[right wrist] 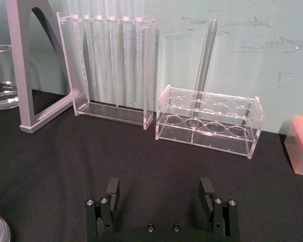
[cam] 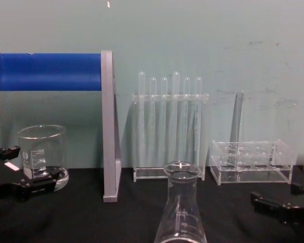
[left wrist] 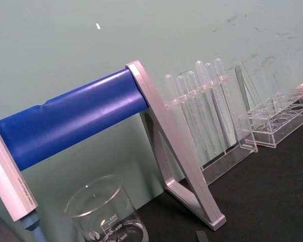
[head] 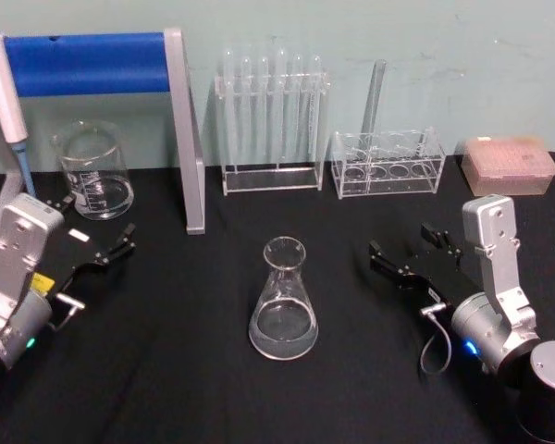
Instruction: Grasp the erlenmeyer flask with one hand, shake it three times, then place it back.
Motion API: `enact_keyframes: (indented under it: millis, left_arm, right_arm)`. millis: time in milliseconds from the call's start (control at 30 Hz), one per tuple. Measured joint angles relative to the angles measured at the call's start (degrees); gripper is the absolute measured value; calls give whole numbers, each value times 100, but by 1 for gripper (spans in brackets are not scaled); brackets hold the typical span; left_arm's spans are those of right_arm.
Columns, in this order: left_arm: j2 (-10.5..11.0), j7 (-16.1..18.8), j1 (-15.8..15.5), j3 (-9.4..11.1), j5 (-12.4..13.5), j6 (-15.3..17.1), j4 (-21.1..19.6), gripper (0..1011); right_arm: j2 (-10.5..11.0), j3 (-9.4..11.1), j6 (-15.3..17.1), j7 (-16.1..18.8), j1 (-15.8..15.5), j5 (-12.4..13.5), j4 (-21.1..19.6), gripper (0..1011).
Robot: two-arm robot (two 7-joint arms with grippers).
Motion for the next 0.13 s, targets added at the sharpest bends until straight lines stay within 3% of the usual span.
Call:
enact_keyframes:
  millis: [133]
  left_arm:
    - [0,0,0,0,0,0,0,1001]
  right_arm:
    - [0,0,0,0,0,0,0,1000]
